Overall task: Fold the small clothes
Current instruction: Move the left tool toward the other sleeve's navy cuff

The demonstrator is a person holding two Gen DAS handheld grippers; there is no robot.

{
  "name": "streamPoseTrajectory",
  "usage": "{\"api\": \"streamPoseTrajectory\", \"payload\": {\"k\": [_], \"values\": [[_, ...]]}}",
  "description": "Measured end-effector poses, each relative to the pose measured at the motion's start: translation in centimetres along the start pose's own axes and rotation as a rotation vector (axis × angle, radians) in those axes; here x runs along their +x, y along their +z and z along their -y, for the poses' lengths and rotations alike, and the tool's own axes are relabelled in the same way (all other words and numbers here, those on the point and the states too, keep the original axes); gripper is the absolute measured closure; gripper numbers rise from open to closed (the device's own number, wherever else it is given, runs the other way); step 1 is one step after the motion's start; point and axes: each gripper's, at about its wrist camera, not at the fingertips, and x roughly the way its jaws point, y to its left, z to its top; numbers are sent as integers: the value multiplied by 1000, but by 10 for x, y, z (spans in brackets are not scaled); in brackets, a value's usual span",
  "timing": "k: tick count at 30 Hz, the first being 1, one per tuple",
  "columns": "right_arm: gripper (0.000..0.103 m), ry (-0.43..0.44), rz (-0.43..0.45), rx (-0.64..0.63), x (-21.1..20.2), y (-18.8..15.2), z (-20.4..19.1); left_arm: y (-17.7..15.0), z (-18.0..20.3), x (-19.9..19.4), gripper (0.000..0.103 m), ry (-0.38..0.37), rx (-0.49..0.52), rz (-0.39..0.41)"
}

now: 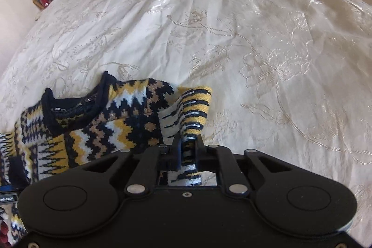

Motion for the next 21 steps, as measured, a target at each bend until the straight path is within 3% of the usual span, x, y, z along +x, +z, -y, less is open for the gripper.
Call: {"api": "streamPoseTrajectory", "payload": {"k": [4, 6, 7, 10, 14, 17, 21], "values": [[59, -54, -36, 77, 15, -4, 14, -1, 0, -1, 0, 0, 0, -5], [40, -52, -12, 87, 6, -3, 13, -2, 1, -1, 0, -3, -3, -3], [23, -42, 5, 83, 0, -4, 11, -1, 1, -1, 0, -11, -7, 1], [18, -11, 58, 51, -25, -7, 2, -6, -7, -2, 0, -48, -17, 34], [1, 33, 108, 20, -54, -17, -16, -18, -19, -15, 1, -138, -45, 45], [0, 82, 112, 4, -68, -31, -30, -33, -28, -30, 1, -191, -63, 58], [0, 130, 85, -15, -82, -53, -51, -55, -48, -54, 1, -209, -111, 69]]}}
